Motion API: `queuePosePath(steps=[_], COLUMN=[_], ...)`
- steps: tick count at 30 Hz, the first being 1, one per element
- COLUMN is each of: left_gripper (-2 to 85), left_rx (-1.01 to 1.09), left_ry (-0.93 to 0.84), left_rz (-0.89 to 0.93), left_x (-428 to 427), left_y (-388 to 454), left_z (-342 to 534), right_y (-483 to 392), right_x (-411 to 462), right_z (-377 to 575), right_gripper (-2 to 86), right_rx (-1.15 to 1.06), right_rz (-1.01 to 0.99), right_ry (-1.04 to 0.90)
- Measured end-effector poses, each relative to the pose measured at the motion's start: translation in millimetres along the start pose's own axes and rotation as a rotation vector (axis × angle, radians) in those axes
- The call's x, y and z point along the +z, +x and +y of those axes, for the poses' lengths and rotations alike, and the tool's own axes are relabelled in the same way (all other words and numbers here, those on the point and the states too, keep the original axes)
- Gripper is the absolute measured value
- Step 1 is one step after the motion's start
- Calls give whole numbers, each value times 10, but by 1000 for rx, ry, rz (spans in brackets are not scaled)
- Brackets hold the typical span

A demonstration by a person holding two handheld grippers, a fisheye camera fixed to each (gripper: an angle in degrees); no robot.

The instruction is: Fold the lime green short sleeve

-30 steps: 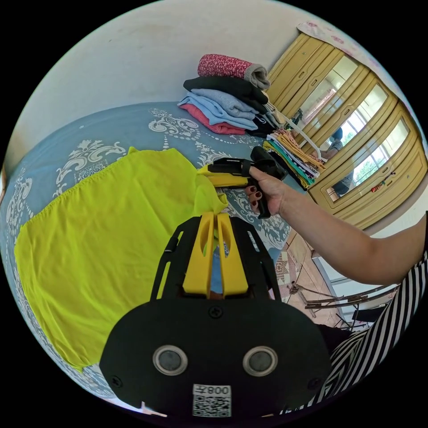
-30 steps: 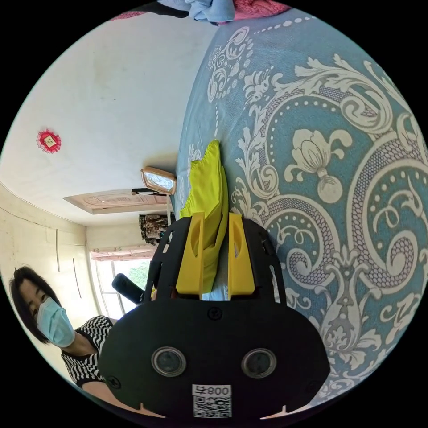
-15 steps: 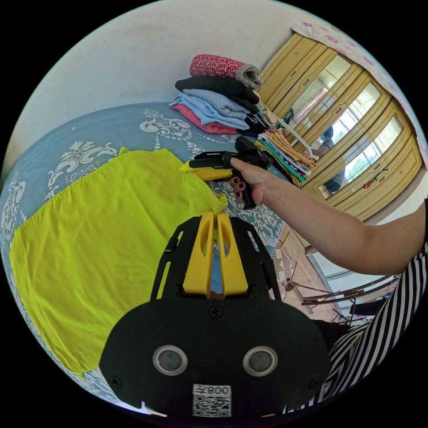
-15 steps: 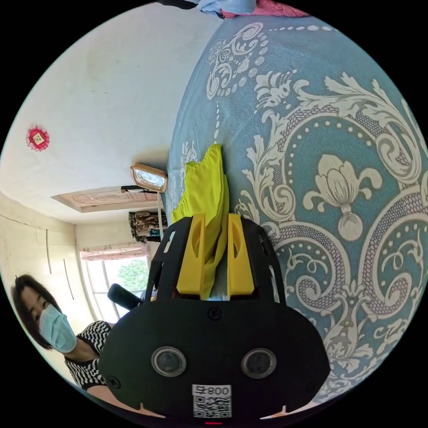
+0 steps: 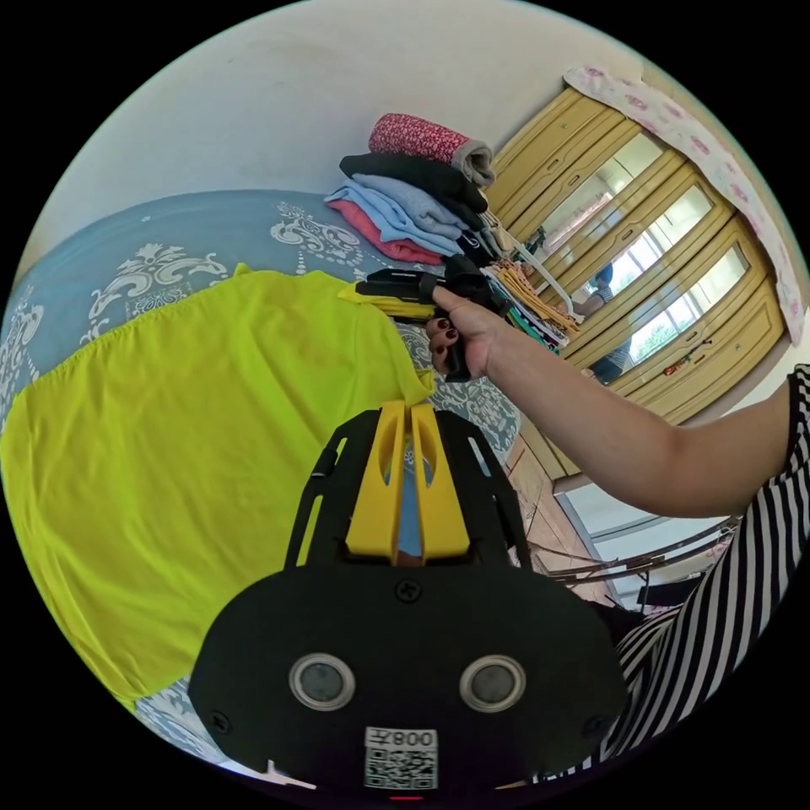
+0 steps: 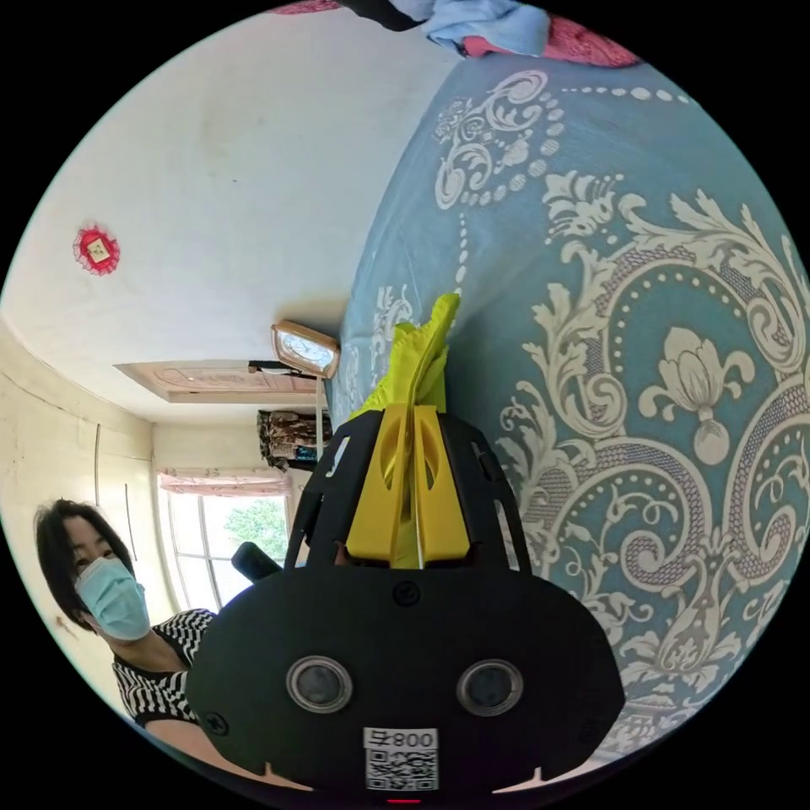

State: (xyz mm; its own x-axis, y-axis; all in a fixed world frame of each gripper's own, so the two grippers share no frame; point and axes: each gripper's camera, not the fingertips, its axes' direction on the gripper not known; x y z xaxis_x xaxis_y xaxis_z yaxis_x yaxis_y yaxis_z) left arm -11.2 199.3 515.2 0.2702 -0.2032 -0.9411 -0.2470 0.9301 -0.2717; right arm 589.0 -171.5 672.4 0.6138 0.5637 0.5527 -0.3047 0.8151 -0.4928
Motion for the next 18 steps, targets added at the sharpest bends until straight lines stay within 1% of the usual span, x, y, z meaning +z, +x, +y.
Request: queuePosePath(steps=[4, 9, 14, 18], left_gripper=[9, 9, 9, 10], left_rx=[-60, -138, -261, -373], left_ry=[71, 186, 294, 350], left_rz=[43, 70, 48, 22], left_x=[-424, -1045, -1792, -2215], left_y=[-271, -638, -1137, -1481], left_z=[209, 523, 1038, 1452], right_y=[-405, -953, -1573, -1872], right_x=[279, 841, 1768, 2473], right_z=[113, 194, 325, 446], right_gripper=[5, 4, 3, 3], right_rx=[-79, -186, -311, -360], right_rz=[-55, -103, -93, -83], right_ry=[14, -23, -144, -245])
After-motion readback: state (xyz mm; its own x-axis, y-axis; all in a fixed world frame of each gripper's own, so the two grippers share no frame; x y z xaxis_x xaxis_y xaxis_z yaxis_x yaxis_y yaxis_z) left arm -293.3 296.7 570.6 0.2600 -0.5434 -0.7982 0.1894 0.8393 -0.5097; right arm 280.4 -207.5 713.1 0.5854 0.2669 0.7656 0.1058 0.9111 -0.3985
